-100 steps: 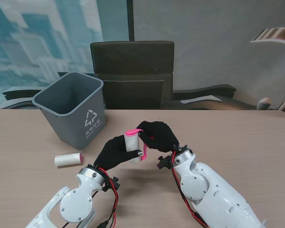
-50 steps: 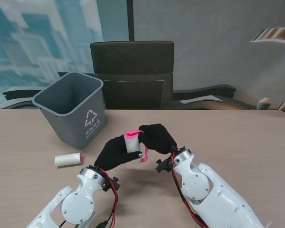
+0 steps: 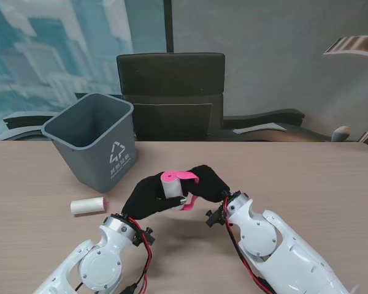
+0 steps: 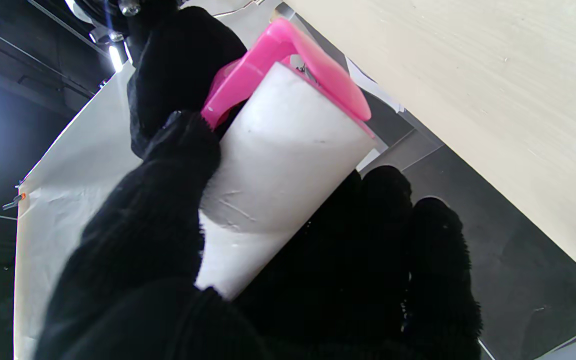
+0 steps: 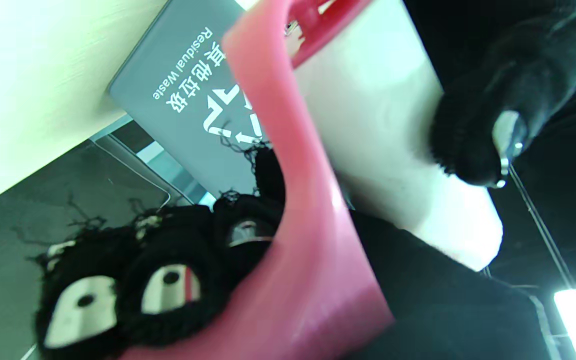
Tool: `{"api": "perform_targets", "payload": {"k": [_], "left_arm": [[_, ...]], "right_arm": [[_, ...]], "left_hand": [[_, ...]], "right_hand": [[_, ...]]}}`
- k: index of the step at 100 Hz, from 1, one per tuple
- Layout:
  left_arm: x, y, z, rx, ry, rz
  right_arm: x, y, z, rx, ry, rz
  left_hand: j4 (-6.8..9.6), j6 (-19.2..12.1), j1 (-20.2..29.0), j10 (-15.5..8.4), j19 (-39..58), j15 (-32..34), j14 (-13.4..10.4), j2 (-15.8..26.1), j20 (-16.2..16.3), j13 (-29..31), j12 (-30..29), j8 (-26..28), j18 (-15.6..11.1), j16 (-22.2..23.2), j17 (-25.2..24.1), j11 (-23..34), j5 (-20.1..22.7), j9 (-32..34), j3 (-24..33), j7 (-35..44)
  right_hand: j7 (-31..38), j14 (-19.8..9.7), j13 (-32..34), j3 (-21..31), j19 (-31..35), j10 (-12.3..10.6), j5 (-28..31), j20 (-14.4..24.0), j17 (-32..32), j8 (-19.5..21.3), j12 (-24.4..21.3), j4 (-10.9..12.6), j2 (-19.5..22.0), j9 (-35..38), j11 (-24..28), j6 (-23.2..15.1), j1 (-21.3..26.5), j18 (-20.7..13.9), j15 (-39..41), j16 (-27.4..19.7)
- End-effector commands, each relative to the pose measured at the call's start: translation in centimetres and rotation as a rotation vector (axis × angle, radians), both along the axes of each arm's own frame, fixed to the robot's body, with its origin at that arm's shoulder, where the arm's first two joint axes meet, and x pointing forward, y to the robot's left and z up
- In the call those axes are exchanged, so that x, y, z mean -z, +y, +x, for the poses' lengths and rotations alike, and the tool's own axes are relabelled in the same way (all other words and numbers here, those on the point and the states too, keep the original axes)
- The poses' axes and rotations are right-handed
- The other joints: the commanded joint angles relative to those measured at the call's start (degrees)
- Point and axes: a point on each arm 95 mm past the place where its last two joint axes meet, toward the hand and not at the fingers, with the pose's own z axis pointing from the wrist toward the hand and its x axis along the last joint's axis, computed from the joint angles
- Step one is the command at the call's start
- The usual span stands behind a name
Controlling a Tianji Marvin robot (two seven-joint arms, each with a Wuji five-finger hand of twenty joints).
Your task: Replace a lint-roller refill
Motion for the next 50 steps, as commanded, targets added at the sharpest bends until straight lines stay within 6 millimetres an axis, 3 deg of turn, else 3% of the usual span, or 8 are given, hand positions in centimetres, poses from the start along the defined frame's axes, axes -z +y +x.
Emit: {"api": "perform_targets", "payload": {"k": [1, 7, 11, 17, 19, 22, 32, 50], "left_arm": [[-0.5, 0.2, 0.4, -0.008, -0.011, 0.005], [-0.6, 0.6, 0.5, -0.018, -0.020, 0.018], [-0.7, 0.9, 0.6, -0.024, -0.025, 0.029], [-0.9, 1.3, 0.7, -0.027, -0.035, 0.052], [-1.0, 1.5, 0.8, -0.026, -0.038, 0.060], [-1.1, 1.7, 0.8, -0.024, -0.042, 0.072], [-1.6, 2.3, 0.9, -0.012, -0.064, 0.101], [-3.7, 3.9, 1.3, -0.015, -0.164, 0.142]], "right_arm": [[0.3, 0.3, -0.7, -0.008, -0.040, -0.019], [0.0, -0.2, -0.5, 0.016, -0.095, -0.043], [-0.1, -0.5, -0.5, 0.031, -0.124, -0.052], [-0.3, -0.9, -0.4, 0.052, -0.151, -0.060], [-0.3, -1.1, -0.4, 0.059, -0.157, -0.064], [-0.3, -1.3, -0.4, 0.068, -0.166, -0.070], [-0.3, -2.1, -0.2, 0.096, -0.178, -0.087], [0.3, -3.0, 0.1, 0.127, -0.148, -0.105]], "left_hand": [[9.45, -12.7, 10.5, -2.7, 1.7, 2.7, 0.0, 6.7, 0.7, 1.9, 2.1, 1.5, -2.9, 0.8, -0.6, 3.7, 2.0, 2.5, 16.0, 6.8], [6.45, -11.4, 11.9, -2.3, 1.1, 0.5, 0.2, 7.5, 0.5, 1.9, -1.6, -1.1, -2.8, -0.6, -0.8, 2.2, 3.3, 2.6, 13.6, 3.7], [3.80, -10.6, 13.2, -2.3, 0.7, -0.6, 0.2, 8.6, 0.2, 1.9, -4.2, -2.6, -2.6, -1.6, -0.8, 2.2, 4.0, 2.4, 10.9, 1.6], [1.27, -10.0, 15.5, -2.8, 0.6, -1.5, 0.0, 11.0, 0.1, 2.4, -8.2, -3.6, -2.6, -3.1, -0.8, 4.8, 5.4, 2.4, 4.4, -0.9], [0.88, -10.0, 15.9, -2.9, 0.4, -1.7, -0.2, 11.5, 0.0, 2.8, -8.9, -3.8, -2.6, -3.4, -0.7, 5.3, 5.8, 2.5, 2.9, -1.3], [0.39, -10.0, 16.1, -2.9, 0.1, -1.8, -0.3, 12.0, -0.2, 3.1, -9.2, -4.0, -2.6, -3.6, -0.5, 5.5, 6.3, 2.7, 2.0, -1.4], [-0.11, -10.5, 16.7, -3.2, -0.7, -1.9, -0.5, 12.8, -0.7, 3.7, -9.8, -3.9, -2.8, -3.9, 0.1, 6.1, 6.8, 3.1, 0.2, -1.3], [-0.29, -11.3, 17.3, -3.7, -1.0, -1.9, -0.8, 13.8, -1.1, 3.7, -9.8, -2.2, -2.8, -3.9, 0.6, 6.8, 6.1, 2.7, -1.3, -0.6]], "right_hand": [[-0.5, -27.8, 0.1, -1.7, 19.0, -0.8, 8.1, 1.5, 7.5, -0.3, 3.2, -2.9, -8.7, 4.5, 14.8, -1.0, -1.3, -24.7, 20.1, 7.1], [-2.4, -29.3, 0.2, 1.8, 19.0, -2.9, 7.6, -0.2, 7.3, 0.3, 3.3, -4.1, -18.1, 4.4, 14.4, -3.4, -1.6, -26.1, 19.7, 7.0], [-1.4, -29.7, 0.2, 3.1, 19.0, -3.9, 6.6, -1.2, 7.3, -3.6, 3.2, -6.1, -23.3, 4.4, 14.0, -5.0, -2.2, -26.4, 19.5, 6.8], [-0.7, -29.9, 0.2, 2.0, 19.0, -4.3, 6.6, -1.4, 7.2, -4.5, 3.2, -6.9, -26.5, 4.4, 13.8, -5.8, -3.9, -26.4, 19.5, 6.8], [-2.5, -29.9, 0.2, 0.6, 19.0, -4.4, 7.1, -1.8, 7.1, -0.5, 3.2, -6.6, -26.6, 4.4, 13.7, -5.8, -4.3, -26.5, 19.5, 6.8], [-3.1, -29.9, 0.2, -2.2, 19.0, -4.6, 7.3, -2.0, 7.1, 1.0, 3.2, -7.7, -26.3, 4.4, 13.6, -5.9, -5.1, -26.5, 19.5, 6.8], [-3.4, -30.3, 0.2, -9.0, 19.0, -4.6, 7.4, -2.1, 7.1, 1.8, 3.2, -9.4, -22.2, 4.4, 13.6, -5.6, -9.0, -26.5, 19.4, 6.9], [-3.7, -29.5, 0.2, -14.8, 19.0, -3.3, 7.2, -2.1, 7.1, 2.0, 3.0, -10.0, -13.6, 4.4, 12.9, -4.7, -16.8, -26.4, 19.5, 6.8]]}}
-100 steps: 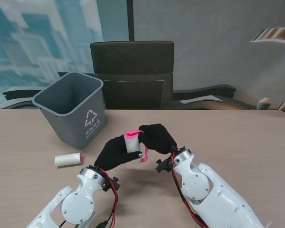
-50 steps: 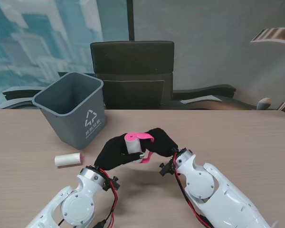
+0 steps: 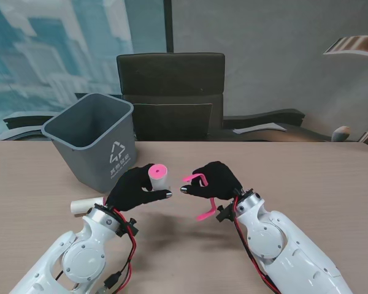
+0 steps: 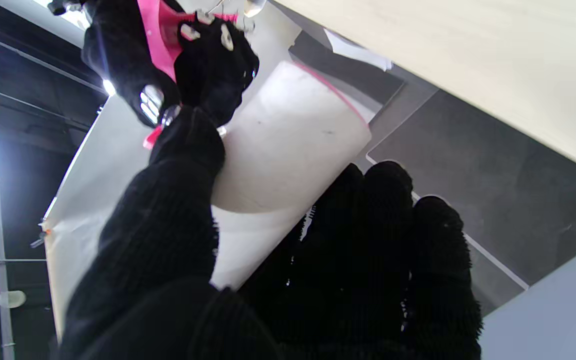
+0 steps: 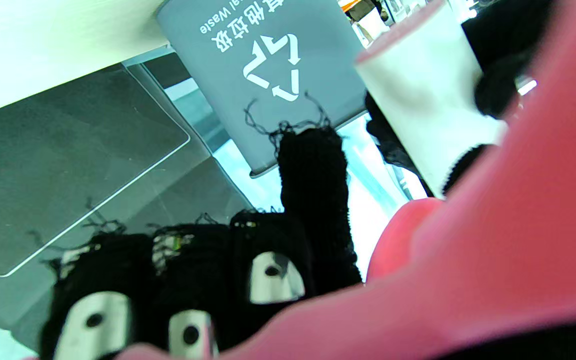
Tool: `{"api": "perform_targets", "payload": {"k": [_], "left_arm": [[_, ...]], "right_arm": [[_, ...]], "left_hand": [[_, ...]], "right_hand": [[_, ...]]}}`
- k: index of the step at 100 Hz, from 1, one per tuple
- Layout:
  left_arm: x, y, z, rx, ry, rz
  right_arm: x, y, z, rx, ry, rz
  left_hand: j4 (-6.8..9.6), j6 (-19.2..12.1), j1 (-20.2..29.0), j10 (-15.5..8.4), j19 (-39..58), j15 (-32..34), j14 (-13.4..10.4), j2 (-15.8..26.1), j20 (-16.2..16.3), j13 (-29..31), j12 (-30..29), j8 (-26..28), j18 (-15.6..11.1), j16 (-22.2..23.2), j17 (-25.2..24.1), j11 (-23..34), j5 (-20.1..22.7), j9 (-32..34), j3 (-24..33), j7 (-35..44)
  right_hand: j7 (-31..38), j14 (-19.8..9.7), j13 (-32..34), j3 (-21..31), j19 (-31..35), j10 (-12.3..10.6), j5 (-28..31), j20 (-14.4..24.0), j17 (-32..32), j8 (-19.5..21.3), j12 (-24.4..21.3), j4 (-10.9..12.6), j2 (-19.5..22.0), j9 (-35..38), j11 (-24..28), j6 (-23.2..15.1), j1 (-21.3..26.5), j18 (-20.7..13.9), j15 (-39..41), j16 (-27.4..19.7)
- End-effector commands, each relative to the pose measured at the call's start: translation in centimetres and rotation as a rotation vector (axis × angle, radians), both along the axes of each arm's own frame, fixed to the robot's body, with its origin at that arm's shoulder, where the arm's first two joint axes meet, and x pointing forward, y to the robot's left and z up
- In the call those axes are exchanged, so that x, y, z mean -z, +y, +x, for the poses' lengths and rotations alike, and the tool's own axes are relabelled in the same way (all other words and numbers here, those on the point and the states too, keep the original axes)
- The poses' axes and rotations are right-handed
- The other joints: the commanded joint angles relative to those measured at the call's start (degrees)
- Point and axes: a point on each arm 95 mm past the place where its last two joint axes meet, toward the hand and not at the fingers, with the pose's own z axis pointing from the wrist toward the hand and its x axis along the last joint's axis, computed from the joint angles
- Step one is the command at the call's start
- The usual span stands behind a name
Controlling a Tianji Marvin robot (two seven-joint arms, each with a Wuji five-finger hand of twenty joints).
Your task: Replace a lint-roller refill
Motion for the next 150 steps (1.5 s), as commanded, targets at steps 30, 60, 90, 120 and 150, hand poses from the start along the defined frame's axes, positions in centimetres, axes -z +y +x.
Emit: {"api": "perform_targets", "payload": {"k": [30, 60, 90, 120, 150], "left_arm": [[-6.9, 5.0, 3.4, -0.054, -0.151, 0.051], [-10.8, 9.7, 7.9, -0.113, -0.173, 0.131], [-12.4, 13.5, 11.4, -0.192, -0.196, 0.224], [-12.5, 16.8, 14.2, -0.260, -0.158, 0.346], [-12.2, 18.1, 15.1, -0.247, -0.174, 0.484]], "right_arm": [[1.3, -0.6, 0.1, 0.022, 0.051, -0.009], [1.7, -0.6, 0.2, 0.029, 0.088, -0.001], [1.8, -0.4, 0.2, 0.024, 0.112, 0.005], [1.9, -0.3, 0.3, 0.023, 0.125, 0.004], [2.0, -0.3, 0.4, 0.023, 0.139, -0.001]], "left_hand": [[2.68, -9.9, 13.3, -4.9, -0.6, -0.7, -1.1, 13.1, -1.2, 1.9, -0.8, 3.2, -3.1, -0.7, -0.2, 5.8, 3.8, 1.8, 5.7, 4.4], [3.19, -11.2, 13.3, -5.8, -0.8, -1.0, -1.2, 13.7, -1.3, 0.6, -1.0, 3.3, -4.1, -0.6, -0.9, 5.6, 3.1, 1.0, 4.1, 4.3], [3.63, -11.5, 11.8, -6.2, -2.5, -3.4, -3.9, 15.2, -1.7, -1.5, -2.1, 2.2, -5.0, -1.3, -3.1, 4.0, 1.1, -2.2, 1.4, 2.8], [5.91, -5.4, 0.0, -3.2, -9.5, -11.8, -1.4, 18.9, -0.7, -12.6, -8.9, 2.4, -5.4, -2.2, -10.7, -1.4, -4.9, -15.0, 1.6, -16.0], [5.29, -2.5, -8.2, -2.8, -19.4, -23.3, -3.7, 15.5, -1.5, -23.2, -14.5, -3.7, -6.1, -6.2, -16.7, -11.9, -18.8, -32.7, 0.0, -35.0]], "right_hand": [[-0.7, -25.0, -0.5, -0.3, 14.8, 1.8, 3.5, 0.8, 4.8, 0.5, 0.4, -2.2, 3.1, 3.0, 3.6, 2.3, -3.4, -20.6, 8.8, 1.6], [-0.9, -24.9, -0.5, 2.6, 14.8, 2.0, 3.4, 0.3, 4.7, 0.5, 0.4, -2.1, 4.5, 3.0, 3.4, 2.4, -4.2, -20.1, 8.9, 1.3], [-1.1, -24.8, -0.5, 3.1, 14.8, 2.0, 3.4, 0.0, 4.7, 0.5, 0.4, -2.2, 5.3, 3.0, 3.3, 2.5, -4.3, -19.5, 8.9, 1.3], [-1.2, -24.7, -0.5, 2.8, 14.8, 2.1, 3.3, -0.1, 4.7, 0.5, 0.4, -2.2, 5.6, 3.0, 3.3, 2.7, -4.1, -19.2, 8.9, 1.2], [-1.3, -24.7, -0.5, 2.6, 14.8, 2.4, 3.3, -0.1, 4.7, 0.4, 0.4, -2.2, 5.8, 3.0, 3.2, 2.7, -4.2, -19.1, 9.0, 1.2]]}}
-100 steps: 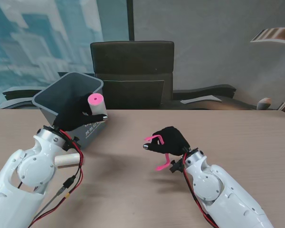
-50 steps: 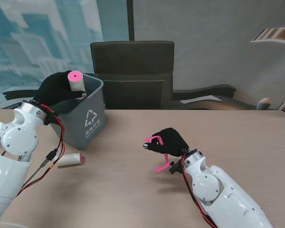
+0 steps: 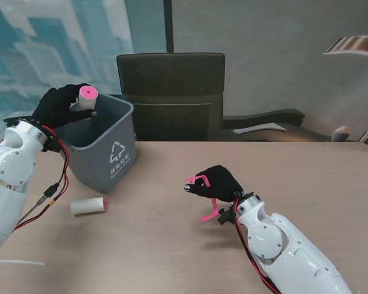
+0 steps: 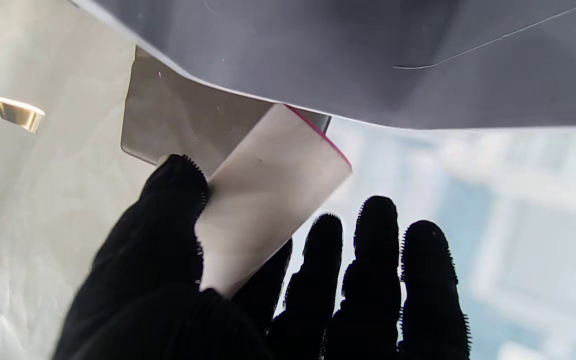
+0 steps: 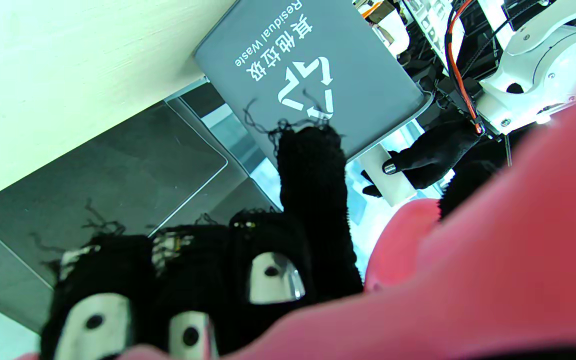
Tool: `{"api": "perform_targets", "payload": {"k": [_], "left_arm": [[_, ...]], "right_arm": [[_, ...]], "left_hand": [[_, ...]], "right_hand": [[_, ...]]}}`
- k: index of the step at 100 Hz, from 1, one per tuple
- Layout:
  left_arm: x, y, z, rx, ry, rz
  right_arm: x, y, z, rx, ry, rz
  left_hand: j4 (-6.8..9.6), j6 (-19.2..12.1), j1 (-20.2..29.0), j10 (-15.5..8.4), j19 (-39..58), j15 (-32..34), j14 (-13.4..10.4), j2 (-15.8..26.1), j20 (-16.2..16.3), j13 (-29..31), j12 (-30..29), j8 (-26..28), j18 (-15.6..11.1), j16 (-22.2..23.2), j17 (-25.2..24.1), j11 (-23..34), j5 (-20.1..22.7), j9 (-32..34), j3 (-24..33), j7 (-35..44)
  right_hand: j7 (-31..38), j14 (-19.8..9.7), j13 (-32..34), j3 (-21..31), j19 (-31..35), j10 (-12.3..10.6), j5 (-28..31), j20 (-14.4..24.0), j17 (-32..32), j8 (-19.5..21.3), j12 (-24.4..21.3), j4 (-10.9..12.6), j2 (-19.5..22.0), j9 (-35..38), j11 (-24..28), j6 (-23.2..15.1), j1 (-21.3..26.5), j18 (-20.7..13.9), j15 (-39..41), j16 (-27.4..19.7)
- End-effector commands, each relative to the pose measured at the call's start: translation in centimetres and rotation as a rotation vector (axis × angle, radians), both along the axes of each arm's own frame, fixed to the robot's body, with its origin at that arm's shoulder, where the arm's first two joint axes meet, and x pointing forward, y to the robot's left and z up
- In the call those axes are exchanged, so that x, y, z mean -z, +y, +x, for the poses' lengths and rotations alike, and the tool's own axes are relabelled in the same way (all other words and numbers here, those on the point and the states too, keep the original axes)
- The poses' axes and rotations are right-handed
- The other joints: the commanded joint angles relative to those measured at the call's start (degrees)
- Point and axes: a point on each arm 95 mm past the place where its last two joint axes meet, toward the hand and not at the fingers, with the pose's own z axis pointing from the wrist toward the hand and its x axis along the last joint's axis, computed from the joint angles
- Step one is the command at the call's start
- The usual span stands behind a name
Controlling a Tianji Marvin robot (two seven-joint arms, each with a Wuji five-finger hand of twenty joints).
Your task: Replace a lint-roller refill
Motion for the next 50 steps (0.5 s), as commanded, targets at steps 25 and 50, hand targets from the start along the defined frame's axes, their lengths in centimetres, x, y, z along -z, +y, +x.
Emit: {"api": "perform_targets", "payload": {"k": [25, 50], "left_arm": [[-0.5, 0.0, -0.6, -0.003, 0.024, 0.062], [-1.5, -0.4, -2.5, 0.040, -0.040, 0.041]], "right_arm": [[0.2, 0.3, -0.1, -0.010, 0.010, -0.005], [0.2, 0.2, 0.0, -0.006, 0.010, -0.009]], "left_hand": [[0.40, 3.0, -7.4, 1.2, -8.2, -8.5, -1.4, 0.7, -0.3, -7.3, -5.8, -4.0, -1.8, -3.8, -3.4, -7.9, -12.4, -13.8, 1.2, -12.3], [0.19, -0.8, -6.9, 0.0, -8.1, -7.4, -1.4, -2.0, 1.4, -4.9, -4.9, -1.3, -1.3, -3.0, -1.8, -5.6, -4.4, -7.6, 6.7, -8.4]], "right_hand": [[-0.5, -24.6, -0.5, 0.7, 14.3, 2.4, 3.4, 0.5, 4.7, 0.4, 0.5, -2.2, 1.7, 3.0, 3.1, 2.8, -2.0, -19.1, 8.7, 1.2], [-0.5, -24.5, -0.5, 0.7, 14.3, 2.4, 3.3, 0.6, 4.7, 0.4, 0.5, -2.2, 1.8, 3.0, 3.1, 2.8, -2.0, -19.1, 8.7, 1.2]]}}
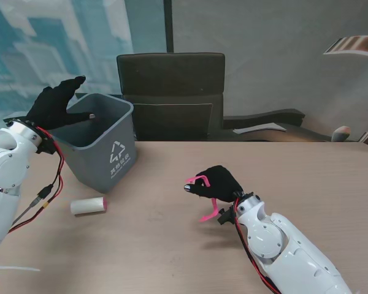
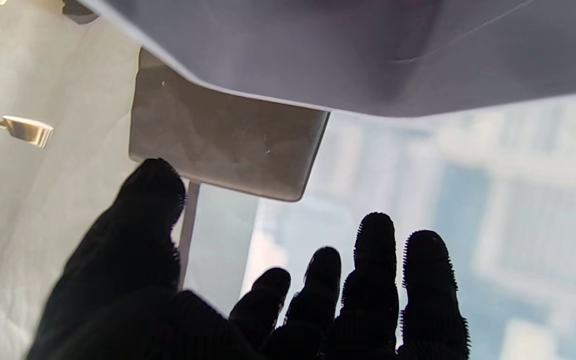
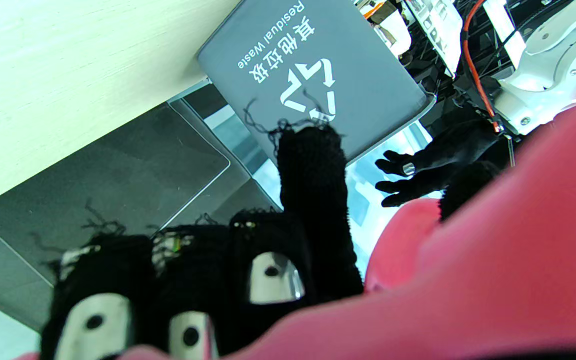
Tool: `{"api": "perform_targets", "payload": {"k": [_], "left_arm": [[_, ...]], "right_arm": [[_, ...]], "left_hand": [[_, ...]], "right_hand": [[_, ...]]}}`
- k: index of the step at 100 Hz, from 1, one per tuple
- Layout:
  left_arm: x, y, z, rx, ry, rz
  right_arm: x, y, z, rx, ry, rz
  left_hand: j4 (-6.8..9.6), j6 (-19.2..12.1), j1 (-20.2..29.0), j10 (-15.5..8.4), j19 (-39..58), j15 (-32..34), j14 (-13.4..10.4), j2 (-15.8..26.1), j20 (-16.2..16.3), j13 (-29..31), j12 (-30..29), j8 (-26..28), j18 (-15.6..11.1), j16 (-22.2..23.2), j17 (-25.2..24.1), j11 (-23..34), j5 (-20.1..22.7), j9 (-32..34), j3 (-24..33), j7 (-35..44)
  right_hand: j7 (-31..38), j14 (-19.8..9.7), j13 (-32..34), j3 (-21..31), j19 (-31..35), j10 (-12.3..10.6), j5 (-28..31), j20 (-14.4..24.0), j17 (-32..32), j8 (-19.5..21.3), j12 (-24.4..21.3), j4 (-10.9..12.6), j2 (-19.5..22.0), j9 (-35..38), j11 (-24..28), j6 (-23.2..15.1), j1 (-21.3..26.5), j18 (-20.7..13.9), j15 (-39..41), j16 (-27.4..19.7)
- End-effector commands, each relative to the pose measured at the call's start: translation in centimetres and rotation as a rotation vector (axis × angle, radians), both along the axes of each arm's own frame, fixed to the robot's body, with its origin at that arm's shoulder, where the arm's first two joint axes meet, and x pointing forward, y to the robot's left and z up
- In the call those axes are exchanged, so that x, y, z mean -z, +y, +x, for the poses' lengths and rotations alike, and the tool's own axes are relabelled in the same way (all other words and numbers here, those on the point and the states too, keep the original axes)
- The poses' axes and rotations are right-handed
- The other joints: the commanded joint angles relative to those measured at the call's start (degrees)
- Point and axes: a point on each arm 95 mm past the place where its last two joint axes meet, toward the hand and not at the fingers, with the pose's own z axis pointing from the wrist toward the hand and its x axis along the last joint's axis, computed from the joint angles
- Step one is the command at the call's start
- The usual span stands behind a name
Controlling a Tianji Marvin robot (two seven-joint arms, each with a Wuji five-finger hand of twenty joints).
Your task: Replace a lint-roller refill
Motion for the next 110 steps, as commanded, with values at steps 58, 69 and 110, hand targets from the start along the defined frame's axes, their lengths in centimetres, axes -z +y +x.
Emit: {"api": "perform_targets", "payload": {"k": [58, 69, 110], "left_arm": [[5.7, -5.9, -17.6, 0.244, 0.004, 0.052], [8.8, -6.8, -19.4, 0.239, 0.032, 0.109], [14.8, -5.6, -21.4, 0.099, 0.236, 0.287]], "right_arm": [[0.1, -0.5, -0.2, 0.019, -0.001, -0.014], [0.2, -0.4, -0.3, 0.011, 0.003, -0.012], [0.4, 0.0, -0.3, -0.007, 0.016, -0.009]], "left_hand": [[-0.55, -9.3, 3.8, -3.1, 13.6, 7.4, -1.1, -8.8, 3.1, 13.8, 2.2, 10.4, 0.8, 2.0, 10.0, 7.2, 22.6, 24.7, 16.7, 22.6], [-0.62, -9.5, 3.3, -3.2, 13.0, 6.4, -1.3, -8.9, 2.7, 13.8, 2.1, 10.0, 1.0, 1.6, 9.9, 6.6, 22.9, 25.0, 17.2, 22.2], [-0.79, -8.5, 2.5, -2.6, 7.9, 3.2, -1.1, -10.1, 1.3, 11.0, 1.7, 9.3, 1.6, 1.0, 7.2, 4.6, 21.7, 22.7, 17.0, 20.0]], "right_hand": [[-0.6, -24.4, -0.5, 0.7, 14.2, 2.4, 3.3, 0.6, 4.7, 0.4, 0.5, -2.1, 1.7, 3.0, 3.1, 2.9, -1.7, -19.1, 8.7, 1.2], [-0.6, -24.4, -0.5, 0.7, 14.2, 2.4, 3.3, 0.6, 4.7, 0.4, 0.5, -2.1, 1.7, 3.0, 3.1, 2.9, -1.6, -19.1, 8.7, 1.1], [-0.6, -24.4, -0.5, 0.6, 14.2, 2.4, 3.3, 0.6, 4.7, 0.4, 0.5, -2.1, 1.6, 3.0, 3.1, 2.9, -1.5, -19.1, 8.7, 1.1]]}}
